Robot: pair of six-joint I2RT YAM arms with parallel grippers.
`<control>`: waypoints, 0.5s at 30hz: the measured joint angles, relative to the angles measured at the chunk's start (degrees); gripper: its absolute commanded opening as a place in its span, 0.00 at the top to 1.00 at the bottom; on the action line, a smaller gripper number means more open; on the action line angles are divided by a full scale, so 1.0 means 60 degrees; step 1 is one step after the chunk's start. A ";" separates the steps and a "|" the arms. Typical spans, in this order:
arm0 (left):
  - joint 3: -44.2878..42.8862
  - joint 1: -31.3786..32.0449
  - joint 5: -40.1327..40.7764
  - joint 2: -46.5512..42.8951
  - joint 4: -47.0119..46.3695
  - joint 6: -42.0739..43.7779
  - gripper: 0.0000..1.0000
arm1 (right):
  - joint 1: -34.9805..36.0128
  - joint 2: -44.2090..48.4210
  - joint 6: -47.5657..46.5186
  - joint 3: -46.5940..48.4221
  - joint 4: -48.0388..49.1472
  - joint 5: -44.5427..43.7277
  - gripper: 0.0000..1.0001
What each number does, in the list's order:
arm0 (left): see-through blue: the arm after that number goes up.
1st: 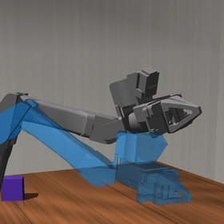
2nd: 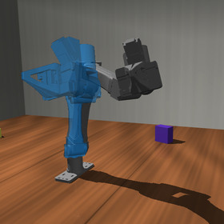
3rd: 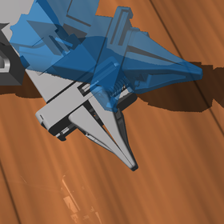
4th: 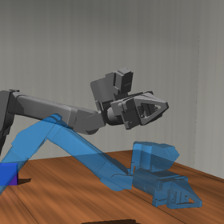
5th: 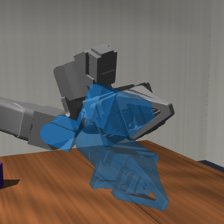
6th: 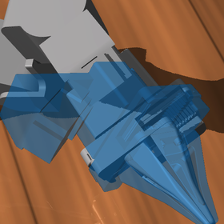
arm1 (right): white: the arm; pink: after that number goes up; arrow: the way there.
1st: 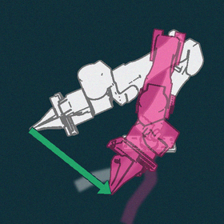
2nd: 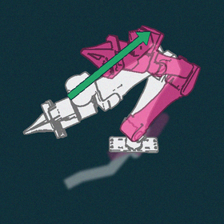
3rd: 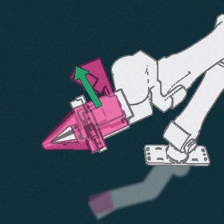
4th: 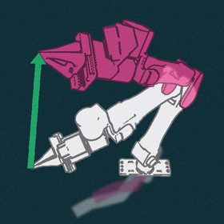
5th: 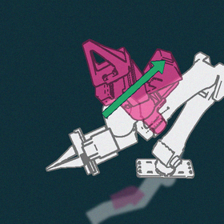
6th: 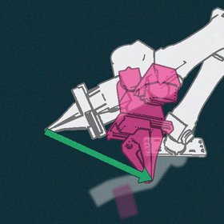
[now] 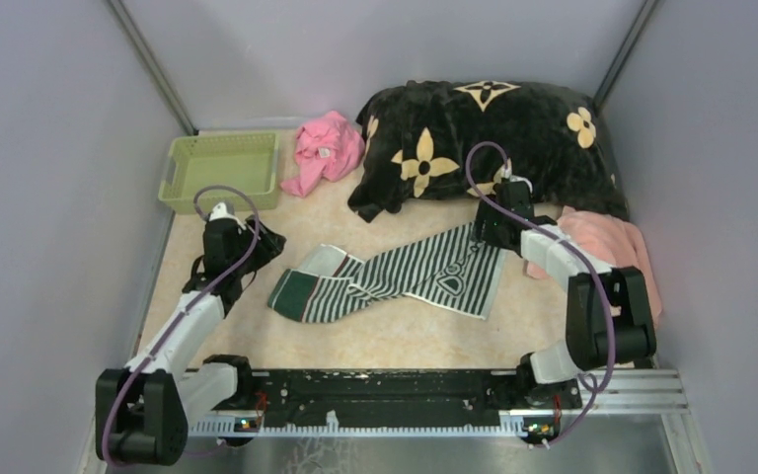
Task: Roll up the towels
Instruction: Flatten out the towel at the center of the board.
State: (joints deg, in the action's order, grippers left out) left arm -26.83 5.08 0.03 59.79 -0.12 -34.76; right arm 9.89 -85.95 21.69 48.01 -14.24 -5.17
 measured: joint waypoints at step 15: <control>-0.0729 0.0073 -0.1184 0.1592 0.1643 0.1147 0.50 | 0.1173 0.3289 0.0073 -0.1679 -0.1005 0.0222 0.33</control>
State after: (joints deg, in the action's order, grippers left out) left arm -31.20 5.52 -7.07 69.34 9.74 -27.88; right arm 16.93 -66.22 22.13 37.93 -20.27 -3.84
